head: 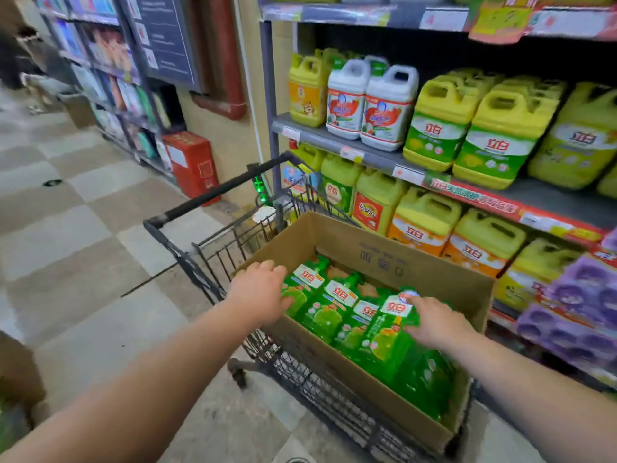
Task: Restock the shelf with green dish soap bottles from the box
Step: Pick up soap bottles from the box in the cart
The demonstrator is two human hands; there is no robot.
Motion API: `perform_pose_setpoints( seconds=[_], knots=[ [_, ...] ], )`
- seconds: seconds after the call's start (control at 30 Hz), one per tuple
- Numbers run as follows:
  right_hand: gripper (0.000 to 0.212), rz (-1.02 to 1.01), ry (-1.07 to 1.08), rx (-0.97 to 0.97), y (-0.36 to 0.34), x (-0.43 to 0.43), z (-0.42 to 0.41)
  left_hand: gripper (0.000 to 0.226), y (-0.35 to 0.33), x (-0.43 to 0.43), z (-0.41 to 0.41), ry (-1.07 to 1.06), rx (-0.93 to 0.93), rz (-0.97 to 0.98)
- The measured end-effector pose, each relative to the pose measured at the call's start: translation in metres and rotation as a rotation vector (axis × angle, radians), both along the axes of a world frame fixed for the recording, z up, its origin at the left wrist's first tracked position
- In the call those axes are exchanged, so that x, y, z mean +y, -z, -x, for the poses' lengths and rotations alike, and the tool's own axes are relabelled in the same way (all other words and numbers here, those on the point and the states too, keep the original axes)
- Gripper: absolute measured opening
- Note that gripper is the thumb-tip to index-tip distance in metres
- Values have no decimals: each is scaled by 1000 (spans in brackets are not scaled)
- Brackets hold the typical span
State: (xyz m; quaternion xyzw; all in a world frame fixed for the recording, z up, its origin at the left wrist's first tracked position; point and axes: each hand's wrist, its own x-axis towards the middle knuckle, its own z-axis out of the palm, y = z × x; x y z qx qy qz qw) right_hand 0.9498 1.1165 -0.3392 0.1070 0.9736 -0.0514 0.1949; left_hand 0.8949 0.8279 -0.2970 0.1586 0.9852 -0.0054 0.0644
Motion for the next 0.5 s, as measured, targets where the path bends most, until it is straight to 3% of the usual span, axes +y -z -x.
perform_pose_setpoints(
  seconds=[0.27,0.5],
  knots=[
    [70,70,286,-141,25,-2,-37,59,39,39,45,268,-169,-17],
    [66,146,417,-130,40,6,-3,63,69,80,70,431,-259,39]
  ],
)
